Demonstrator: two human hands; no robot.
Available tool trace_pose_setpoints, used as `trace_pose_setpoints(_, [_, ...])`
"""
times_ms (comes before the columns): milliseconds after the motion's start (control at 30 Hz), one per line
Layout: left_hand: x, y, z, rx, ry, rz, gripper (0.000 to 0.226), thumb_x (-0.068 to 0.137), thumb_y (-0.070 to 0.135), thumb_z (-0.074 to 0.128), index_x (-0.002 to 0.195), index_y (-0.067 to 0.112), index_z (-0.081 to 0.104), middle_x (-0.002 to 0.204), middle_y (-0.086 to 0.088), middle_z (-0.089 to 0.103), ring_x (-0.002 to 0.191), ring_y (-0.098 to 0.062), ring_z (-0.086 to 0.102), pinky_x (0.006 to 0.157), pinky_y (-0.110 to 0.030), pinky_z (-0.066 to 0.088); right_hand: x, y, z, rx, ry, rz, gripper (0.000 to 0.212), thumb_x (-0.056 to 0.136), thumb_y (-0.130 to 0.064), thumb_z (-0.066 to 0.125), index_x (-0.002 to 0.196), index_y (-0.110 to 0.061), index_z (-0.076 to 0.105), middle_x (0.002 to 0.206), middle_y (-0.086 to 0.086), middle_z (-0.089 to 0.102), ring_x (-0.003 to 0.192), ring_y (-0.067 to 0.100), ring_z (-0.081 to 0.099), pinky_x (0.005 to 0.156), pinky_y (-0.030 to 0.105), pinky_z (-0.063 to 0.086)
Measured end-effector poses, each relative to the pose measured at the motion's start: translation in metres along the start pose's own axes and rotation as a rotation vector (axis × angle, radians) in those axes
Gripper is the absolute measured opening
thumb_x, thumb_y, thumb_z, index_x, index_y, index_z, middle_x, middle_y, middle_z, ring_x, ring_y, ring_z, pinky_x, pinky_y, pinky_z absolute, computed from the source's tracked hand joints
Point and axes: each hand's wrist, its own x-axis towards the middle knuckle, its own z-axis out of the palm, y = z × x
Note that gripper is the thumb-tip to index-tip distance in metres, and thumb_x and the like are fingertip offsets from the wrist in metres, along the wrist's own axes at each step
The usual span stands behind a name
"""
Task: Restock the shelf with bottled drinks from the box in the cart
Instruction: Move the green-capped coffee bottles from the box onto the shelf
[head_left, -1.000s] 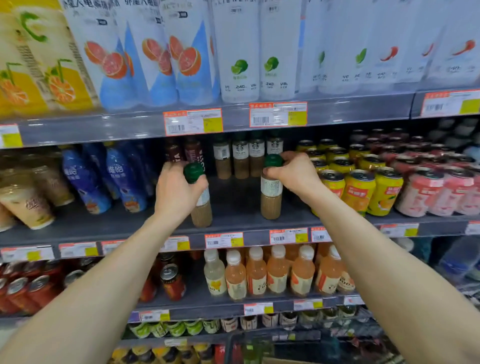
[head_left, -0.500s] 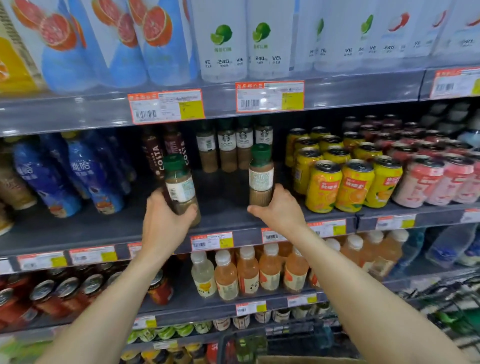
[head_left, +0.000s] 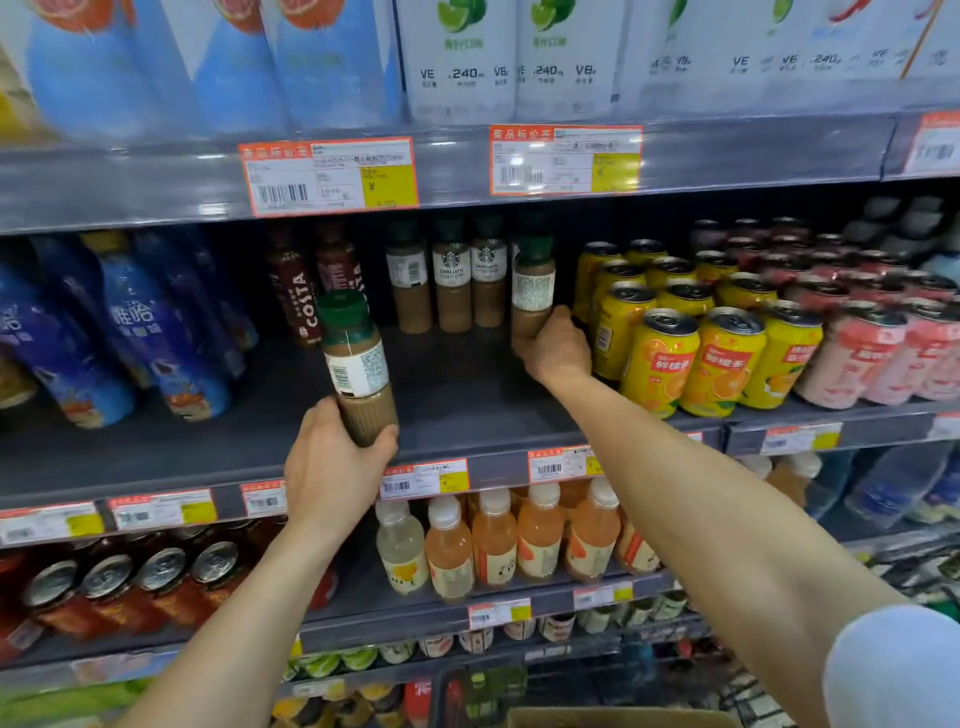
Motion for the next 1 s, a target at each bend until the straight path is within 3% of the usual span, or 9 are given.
trace_pose_setpoints(233, [0.000,0.001,0.000,0.006,0.006,-0.021,0.042,0.083,0.039,0.075,0.112,0.014,0.057,0.100,0.001,0.055,0.087,-0.016,0.050,0.071,-0.032,0.039,0.029,-0.001,0.013,0.024,0.034,0.018,0.051,0.089,-0.040,0.065,0.125,-0.008,0.049,0.126,0.019,0.061,0.118,0.041,0.056,0.095,0.043,0.048])
trace_pose_setpoints(467, [0.000,-0.001,0.001,-0.039,0.001,-0.050,0.053,0.080,0.042,0.077,0.116,0.018,0.046,0.105,-0.001,0.064,0.095,-0.024,0.062,0.070,-0.033,0.046,0.043,-0.001,0.020,0.041,0.032,0.061,0.057,0.089,-0.037,0.066,0.131,-0.005,0.045,0.129,0.023,0.058,0.121,0.041,0.054,0.097,0.043,0.047])
trace_pose_setpoints(667, [0.002,0.002,-0.003,-0.022,-0.037,-0.046,0.046,0.080,0.042,0.077,0.106,0.021,0.046,0.100,0.001,0.064,0.091,-0.022,0.062,0.068,-0.035,0.049,0.016,-0.002,0.008,0.050,0.005,0.053,0.064,0.085,-0.037,0.071,0.132,-0.004,0.043,0.132,0.018,0.057,0.123,0.039,0.053,0.097,0.041,0.046])
trace_pose_setpoints(833, [0.022,0.018,0.009,0.022,-0.097,0.027,0.052,0.076,0.045,0.080,0.112,0.016,0.057,0.107,-0.004,0.066,0.099,-0.027,0.063,0.078,-0.039,0.053,-0.072,0.015,-0.020,-0.149,-0.165,-0.174,0.044,0.087,-0.050,0.061,0.122,-0.024,0.064,0.117,0.004,0.069,0.111,0.029,0.062,0.087,0.037,0.052])
trace_pose_setpoints(933, [0.040,0.032,0.036,0.058,-0.117,0.062,0.056,0.072,0.050,0.081,0.111,0.014,0.061,0.109,-0.009,0.063,0.102,-0.032,0.060,0.081,-0.039,0.050,-0.111,0.037,-0.029,-0.250,-0.108,-0.388,0.039,0.090,-0.055,0.056,0.112,-0.025,0.068,0.108,-0.002,0.069,0.104,0.021,0.058,0.081,0.035,0.050])
trace_pose_setpoints(1000, [0.053,0.041,0.056,0.020,-0.154,0.066,0.058,0.072,0.050,0.080,0.113,0.014,0.060,0.111,-0.010,0.066,0.106,-0.033,0.061,0.085,-0.041,0.051,-0.120,0.052,-0.030,-0.297,-0.071,-0.525,0.047,0.089,-0.061,0.052,0.109,-0.022,0.071,0.109,-0.003,0.069,0.101,0.020,0.058,0.082,0.037,0.050])
